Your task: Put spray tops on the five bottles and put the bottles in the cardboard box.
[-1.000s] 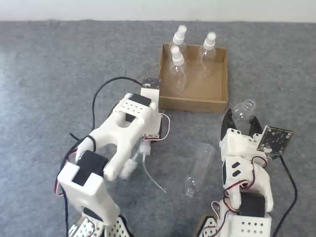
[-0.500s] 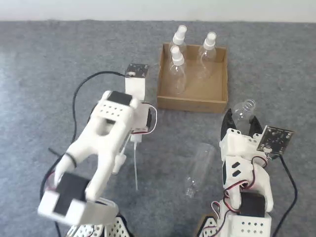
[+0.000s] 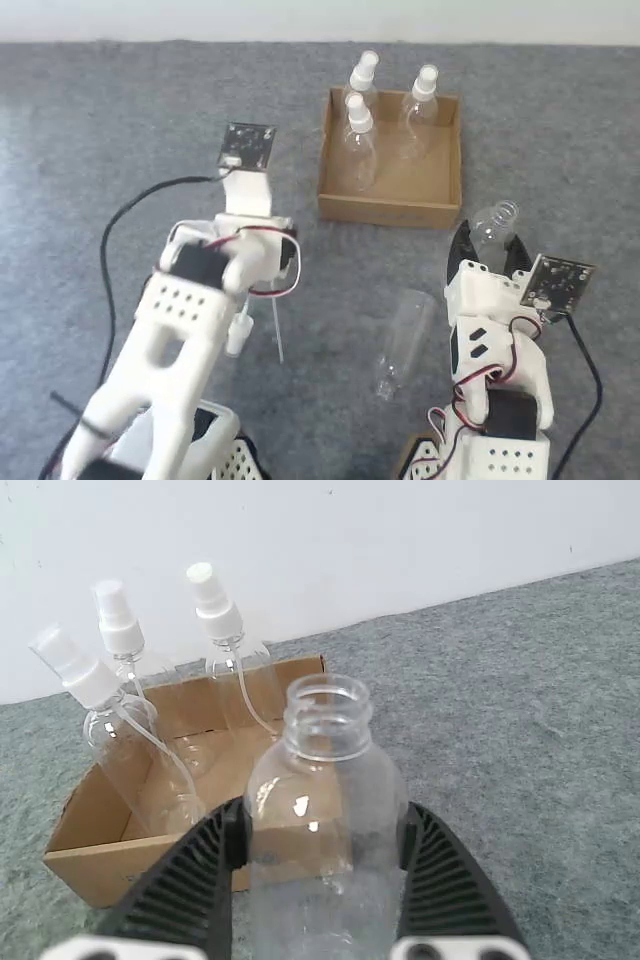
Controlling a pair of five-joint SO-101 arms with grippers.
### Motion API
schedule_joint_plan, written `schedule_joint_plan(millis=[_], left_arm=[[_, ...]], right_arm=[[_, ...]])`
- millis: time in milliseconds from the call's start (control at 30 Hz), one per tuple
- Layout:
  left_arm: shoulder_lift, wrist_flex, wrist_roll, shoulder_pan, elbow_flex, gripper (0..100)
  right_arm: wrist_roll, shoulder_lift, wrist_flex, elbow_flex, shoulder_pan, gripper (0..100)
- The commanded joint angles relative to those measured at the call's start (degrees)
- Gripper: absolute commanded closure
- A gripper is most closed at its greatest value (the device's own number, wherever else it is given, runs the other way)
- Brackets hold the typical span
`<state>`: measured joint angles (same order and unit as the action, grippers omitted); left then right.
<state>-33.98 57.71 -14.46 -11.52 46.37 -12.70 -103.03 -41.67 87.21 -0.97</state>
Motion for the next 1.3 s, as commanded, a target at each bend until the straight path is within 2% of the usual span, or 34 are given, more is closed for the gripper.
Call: schedule_joint_plan(millis=[0,200,300,400,633,933,1067,1267], left_arm=[[-11.25,-2.2,0.26,0.35,2.86,99],[-21.98,-6.07,0.09,4.22,9.1,99],[-26.29,-8.53,0.0,7.47,11.91,99],[-30.42,-10.11,0.0,9.05,14.37,99],[-40.35,-12.57,0.0,9.05,20.97,99],[-55.82,-13.27,0.35,9.14,28.88,99],[-62.68,-13.19,0.44,9.58,31.78,99],[-70.68,-13.27,0.44,14.86,34.77,99]], right_arm=[[-0.26,-1.01,1.27,-0.79,-0.31,93.7],[-0.26,-1.01,1.19,-0.97,-0.04,93.7],[0.09,-1.01,1.19,-1.14,2.86,93.7],[3.78,-1.01,1.27,-0.88,6.73,93.7],[11.25,-1.01,4.35,-1.32,17.36,93.7],[12.31,-1.01,14.29,-1.58,20.0,93.7],[12.57,-0.84,14.99,-1.67,26.51,93.7],[18.64,-0.75,16.4,-1.67,36.79,93.7]])
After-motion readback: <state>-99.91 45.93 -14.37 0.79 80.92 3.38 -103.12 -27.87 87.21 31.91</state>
